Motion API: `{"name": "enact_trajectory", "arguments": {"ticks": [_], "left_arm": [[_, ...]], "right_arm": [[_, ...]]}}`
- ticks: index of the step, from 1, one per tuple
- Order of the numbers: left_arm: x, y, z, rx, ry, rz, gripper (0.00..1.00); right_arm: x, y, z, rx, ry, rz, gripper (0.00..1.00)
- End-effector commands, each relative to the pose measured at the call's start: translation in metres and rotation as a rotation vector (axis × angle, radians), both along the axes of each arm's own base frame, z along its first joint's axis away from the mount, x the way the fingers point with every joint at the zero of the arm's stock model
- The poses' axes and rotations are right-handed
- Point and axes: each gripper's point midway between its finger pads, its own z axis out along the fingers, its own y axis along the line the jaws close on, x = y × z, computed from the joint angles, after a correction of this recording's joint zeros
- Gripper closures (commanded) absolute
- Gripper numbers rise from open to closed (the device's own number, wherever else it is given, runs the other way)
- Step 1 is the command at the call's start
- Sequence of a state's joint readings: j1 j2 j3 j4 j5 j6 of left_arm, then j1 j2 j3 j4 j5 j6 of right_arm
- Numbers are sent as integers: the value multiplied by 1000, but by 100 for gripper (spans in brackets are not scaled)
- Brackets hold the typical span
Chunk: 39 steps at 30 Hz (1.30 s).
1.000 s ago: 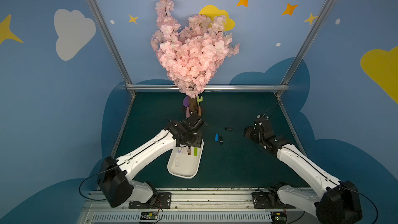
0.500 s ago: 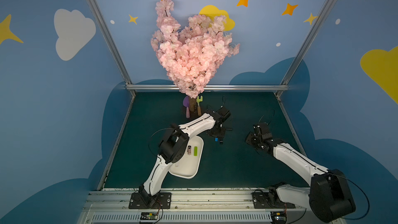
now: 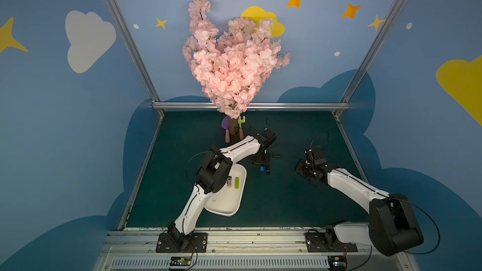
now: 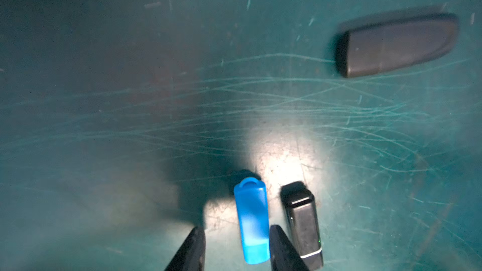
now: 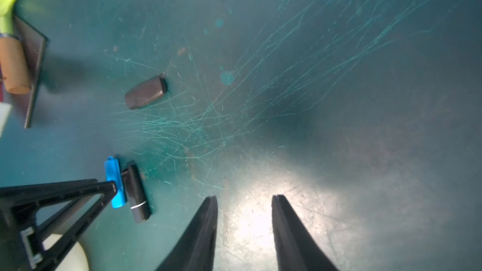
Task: Put the usb flash drive into the storage box
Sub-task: Pick up the USB flash from the center of the board.
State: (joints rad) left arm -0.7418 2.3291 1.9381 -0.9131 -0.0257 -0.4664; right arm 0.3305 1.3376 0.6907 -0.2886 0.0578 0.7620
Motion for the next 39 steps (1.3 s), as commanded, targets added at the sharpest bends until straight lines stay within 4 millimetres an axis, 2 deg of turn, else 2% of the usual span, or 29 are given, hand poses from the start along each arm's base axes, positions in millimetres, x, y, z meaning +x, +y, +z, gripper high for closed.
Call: {"name": "enact_trajectory", "arguments": {"ticks": [1,10,18,26,31,36,39], "left_arm": [[-2,0,-11,20,28,-22,57],[-3,2,-18,68,41,-30,59],[-10,3,-30,138,50,-52,72],[-11,-1,-25,152,36,-76,80],[-11,-14,12,111,-38,-112,84],[-9,-11,76,56,-129,-101,84],[-22,5,119,68,-208,-95,84]], "right_arm": [[6,4,4,14,3,11,61],[7,10,-3,22,43,44,62],[7,10,-4,24,54,47,62],[7,13,-5,40,65,62,63],[7,12,-2,40,62,60,63],[5,9,1,43,55,57,63],[5,6,8,24,33,61,63]]}}
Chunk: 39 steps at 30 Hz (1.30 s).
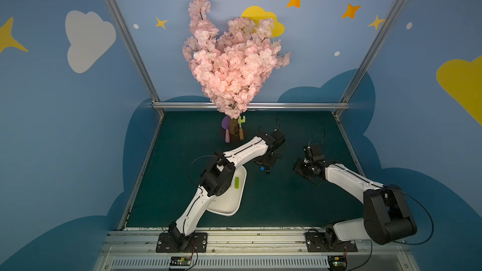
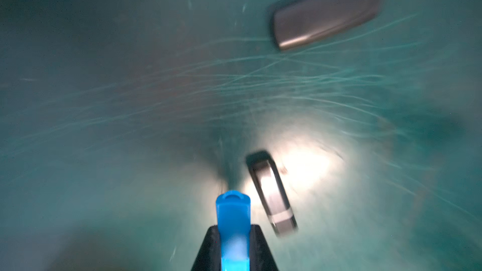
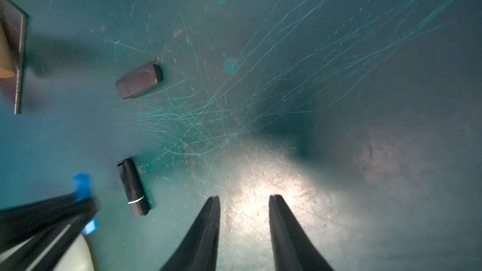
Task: Put the usb flash drive into the storage box
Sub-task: Pick up the USB flash from the center of the board, then place the USB flash in the storage box.
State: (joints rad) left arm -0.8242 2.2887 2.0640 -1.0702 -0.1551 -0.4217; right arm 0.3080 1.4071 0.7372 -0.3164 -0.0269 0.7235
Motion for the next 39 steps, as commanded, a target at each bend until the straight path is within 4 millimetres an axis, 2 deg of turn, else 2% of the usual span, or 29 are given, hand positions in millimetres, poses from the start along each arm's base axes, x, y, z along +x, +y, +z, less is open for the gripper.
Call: {"name": "enact_trajectory", "arguments": {"ticks": [1,3,7,11,16,21,26,30,34,39], "left_arm": [[-14,25,82,-28,-129,10,84],[-28,46,98,-28,-152,42,84],[-65,96,100,-44,-175,117,83],[-100,137,78,-52,-153,179,82],[-133,170,53,-50,-119,248,82],[-152,182,41,-83,-99,248,81],[-162,187,26,-99,-75,267,80],[-159,190,17,-74,-81,271,80],[-156,188,3,-44,-56,285,80],[-141,177,-15,-35,-24,272,81]], "right_arm": [[2,-3,16,-7,-39,6,63],[2,-3,18,-2,-47,3,63],[1,-2,15,1,-35,8,63],[1,1,11,12,-22,14,63],[2,3,6,12,0,21,63],[2,1,4,-6,7,15,64],[3,2,10,0,-12,17,64],[1,12,15,49,-19,42,64],[0,12,14,41,-15,41,64],[3,17,11,42,5,58,64]]}}
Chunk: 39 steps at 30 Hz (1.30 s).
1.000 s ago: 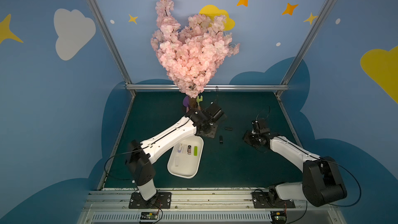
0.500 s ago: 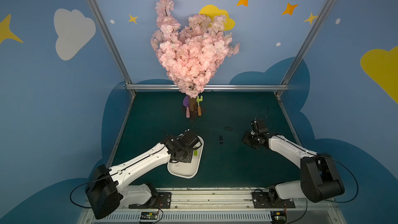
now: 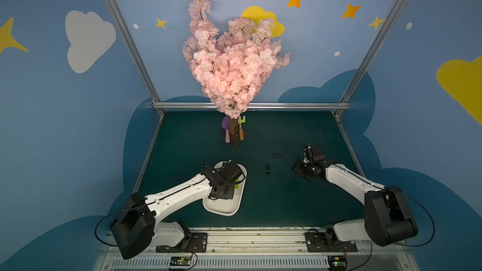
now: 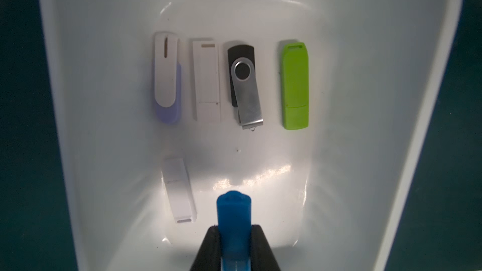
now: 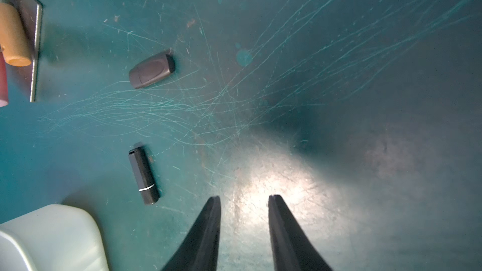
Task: Put the usb flash drive into the storage box
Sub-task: Place the USB flash in the storage box, then pick up the USB flash from the center of the board.
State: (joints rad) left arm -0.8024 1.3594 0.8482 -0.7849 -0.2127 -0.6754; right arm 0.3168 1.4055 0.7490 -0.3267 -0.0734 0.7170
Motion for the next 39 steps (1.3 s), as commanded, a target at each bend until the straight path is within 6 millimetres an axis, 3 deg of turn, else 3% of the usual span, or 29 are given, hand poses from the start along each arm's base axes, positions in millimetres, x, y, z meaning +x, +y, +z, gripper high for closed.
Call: {"name": "enact_trajectory", "arguments": {"ticks": [1,9,21,26,30,35,39], "left_arm": [[11,-11,-8,-12,18,-14,81],[9,12,-45,47,123,39,82],[-6,34,-50,124,162,84,79],[-4,32,-47,127,162,82,65],[2,29,-36,119,138,81,51],[10,23,0,102,86,68,49],[13,17,35,43,14,43,47]], "right_arm": [[5,5,6,-3,2,19,64],[6,4,6,-14,0,21,64],[6,7,-1,-11,30,30,64],[5,8,-1,-8,33,36,64],[5,8,-3,-14,38,38,64],[6,15,-6,-22,55,78,63],[7,37,-8,-48,81,185,61]]}}
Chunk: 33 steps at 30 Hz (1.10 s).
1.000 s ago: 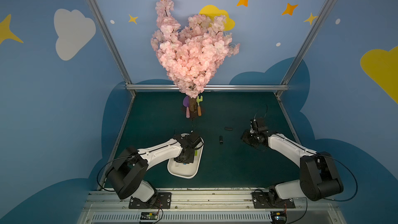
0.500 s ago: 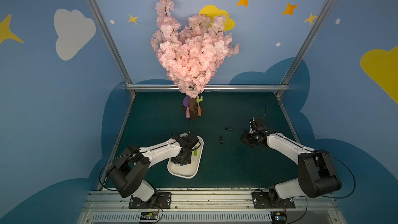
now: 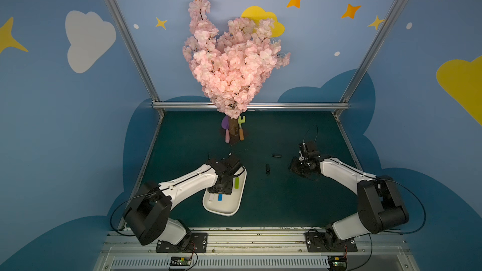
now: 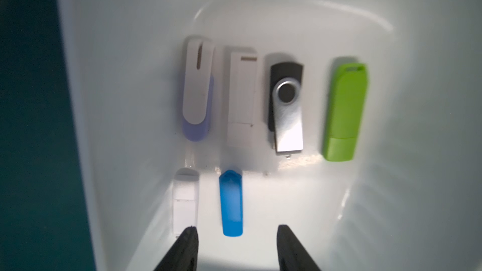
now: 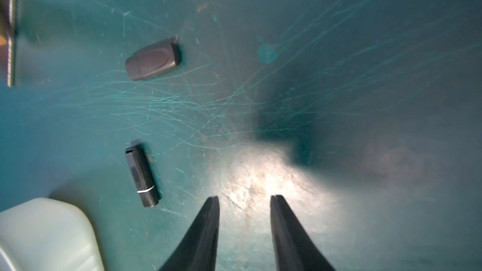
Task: Put the usb flash drive into the storage box
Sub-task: Pick up the USB flash from the center of the board.
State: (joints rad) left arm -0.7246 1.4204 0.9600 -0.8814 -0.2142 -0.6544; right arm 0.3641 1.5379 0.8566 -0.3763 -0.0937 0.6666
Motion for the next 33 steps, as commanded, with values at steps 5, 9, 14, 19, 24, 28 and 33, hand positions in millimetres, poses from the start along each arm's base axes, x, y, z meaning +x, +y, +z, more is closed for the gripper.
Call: {"name": "enact_trajectory", "arguments": {"ticks": [5,9,14,19,24,28,33], "left_arm": [[-12,9,49,-56,-78,-37,45],[-19,23,59,-49,-117,-45,45],[-24,15,73,-148,-170,-87,44],[-26,24,86,-149,-218,-85,42],[-26,25,91,-163,-247,-84,41],[-25,25,90,-164,-251,-90,40],[-26,23,88,-169,-245,-102,40]], "right_arm": [[-3,50,-5,-100,87,244,55],[-2,71,-15,-134,146,295,52],[0,86,-27,-171,186,351,51],[0,93,-33,-222,188,384,51],[1,98,-33,-254,182,393,51],[3,101,-35,-282,184,394,52],[1,107,-36,-327,190,416,54]]}}
